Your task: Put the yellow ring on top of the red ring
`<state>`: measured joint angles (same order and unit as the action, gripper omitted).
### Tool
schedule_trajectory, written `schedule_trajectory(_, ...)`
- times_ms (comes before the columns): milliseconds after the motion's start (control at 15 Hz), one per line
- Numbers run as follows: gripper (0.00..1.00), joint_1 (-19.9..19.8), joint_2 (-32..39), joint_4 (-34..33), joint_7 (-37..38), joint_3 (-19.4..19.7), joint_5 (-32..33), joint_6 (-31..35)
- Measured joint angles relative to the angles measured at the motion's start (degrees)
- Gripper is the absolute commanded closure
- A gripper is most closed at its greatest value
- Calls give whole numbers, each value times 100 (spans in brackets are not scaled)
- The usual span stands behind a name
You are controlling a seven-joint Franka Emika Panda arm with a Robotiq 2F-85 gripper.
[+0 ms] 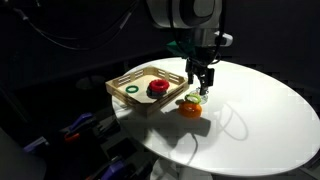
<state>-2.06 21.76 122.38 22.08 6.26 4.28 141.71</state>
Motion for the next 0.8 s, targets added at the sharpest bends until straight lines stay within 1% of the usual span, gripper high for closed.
schedule_trajectory(800,0,245,390,9,4,203,5,48)
